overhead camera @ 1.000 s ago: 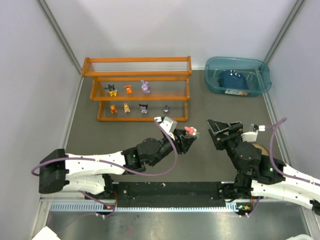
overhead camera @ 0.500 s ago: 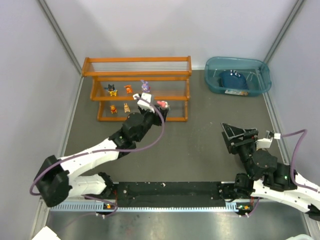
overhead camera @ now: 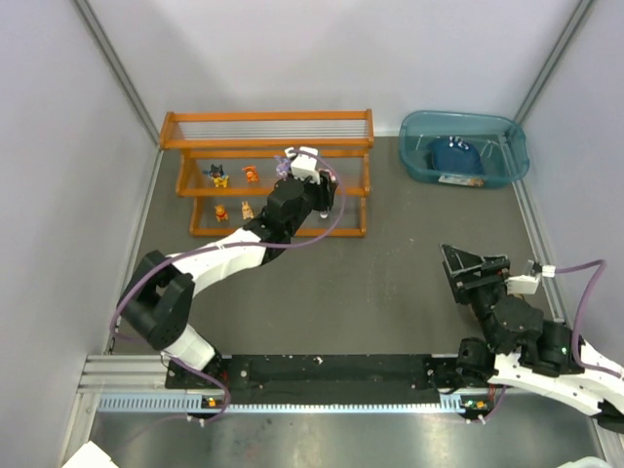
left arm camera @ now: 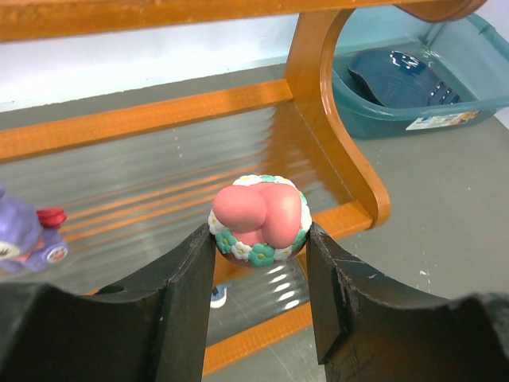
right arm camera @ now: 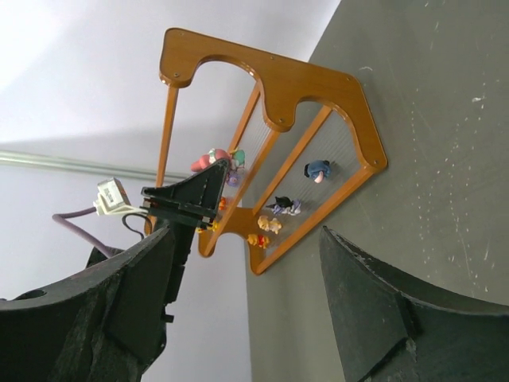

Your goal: Place and organize the plastic toys onto the shelf

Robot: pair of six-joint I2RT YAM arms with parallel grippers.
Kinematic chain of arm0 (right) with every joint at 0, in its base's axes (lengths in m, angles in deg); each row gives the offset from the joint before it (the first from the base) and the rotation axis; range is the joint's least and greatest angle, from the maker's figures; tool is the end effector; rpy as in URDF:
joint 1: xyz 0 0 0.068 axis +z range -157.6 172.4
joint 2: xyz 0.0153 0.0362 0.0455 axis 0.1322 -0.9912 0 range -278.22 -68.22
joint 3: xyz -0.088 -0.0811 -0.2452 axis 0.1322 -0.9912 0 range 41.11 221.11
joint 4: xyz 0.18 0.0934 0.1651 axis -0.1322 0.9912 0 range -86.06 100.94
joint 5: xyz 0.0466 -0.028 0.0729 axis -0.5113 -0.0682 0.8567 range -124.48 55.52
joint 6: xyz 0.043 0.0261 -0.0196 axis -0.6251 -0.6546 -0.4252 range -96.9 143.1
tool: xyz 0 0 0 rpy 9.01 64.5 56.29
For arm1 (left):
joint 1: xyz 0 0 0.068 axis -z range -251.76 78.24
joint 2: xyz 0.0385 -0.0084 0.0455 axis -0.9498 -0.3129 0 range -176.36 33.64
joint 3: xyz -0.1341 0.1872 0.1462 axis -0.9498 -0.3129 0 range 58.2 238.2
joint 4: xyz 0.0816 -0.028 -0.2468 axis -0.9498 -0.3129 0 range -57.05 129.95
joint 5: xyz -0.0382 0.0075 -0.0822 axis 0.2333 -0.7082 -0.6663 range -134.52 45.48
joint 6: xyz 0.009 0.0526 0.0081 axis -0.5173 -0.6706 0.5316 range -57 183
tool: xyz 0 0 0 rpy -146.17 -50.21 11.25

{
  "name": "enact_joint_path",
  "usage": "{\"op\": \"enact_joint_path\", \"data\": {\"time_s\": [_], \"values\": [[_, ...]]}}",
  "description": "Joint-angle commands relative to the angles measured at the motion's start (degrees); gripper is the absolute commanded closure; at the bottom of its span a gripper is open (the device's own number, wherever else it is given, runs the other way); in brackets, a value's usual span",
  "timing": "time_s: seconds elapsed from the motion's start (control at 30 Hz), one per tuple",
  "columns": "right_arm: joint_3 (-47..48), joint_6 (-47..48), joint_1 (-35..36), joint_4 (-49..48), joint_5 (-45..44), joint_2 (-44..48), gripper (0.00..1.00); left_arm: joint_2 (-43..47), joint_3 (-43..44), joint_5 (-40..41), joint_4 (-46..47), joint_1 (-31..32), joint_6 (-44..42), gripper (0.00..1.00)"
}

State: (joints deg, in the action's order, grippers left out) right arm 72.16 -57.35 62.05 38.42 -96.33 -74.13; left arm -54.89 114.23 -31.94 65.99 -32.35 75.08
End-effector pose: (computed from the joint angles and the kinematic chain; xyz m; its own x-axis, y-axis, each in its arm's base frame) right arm 0.0445 0.0296 0.2844 -0.1472 0.9410 -0.3048 0.0324 0.3126 0.9493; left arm 0.2832 -0.2227 0.2841 -0.1797 -0.1167 -0.9768 0.4242 0.8867 -0.1840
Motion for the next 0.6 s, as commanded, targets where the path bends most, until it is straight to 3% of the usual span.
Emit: {"op": "enact_joint_path", "data": {"time_s": [0.0,0.57], "values": [[-0.37,1.60,0.67,1.82,-3.19,2.22,0.27,-2.78,5.49,-0.54,5.16,-0.31,-1.35,1.00],[-1.87,1.34,0.66,3.84,-4.42,5.12,0.27,-8.06,8.13,-1.33,6.39,-3.38,-3.55,1.00]]}}
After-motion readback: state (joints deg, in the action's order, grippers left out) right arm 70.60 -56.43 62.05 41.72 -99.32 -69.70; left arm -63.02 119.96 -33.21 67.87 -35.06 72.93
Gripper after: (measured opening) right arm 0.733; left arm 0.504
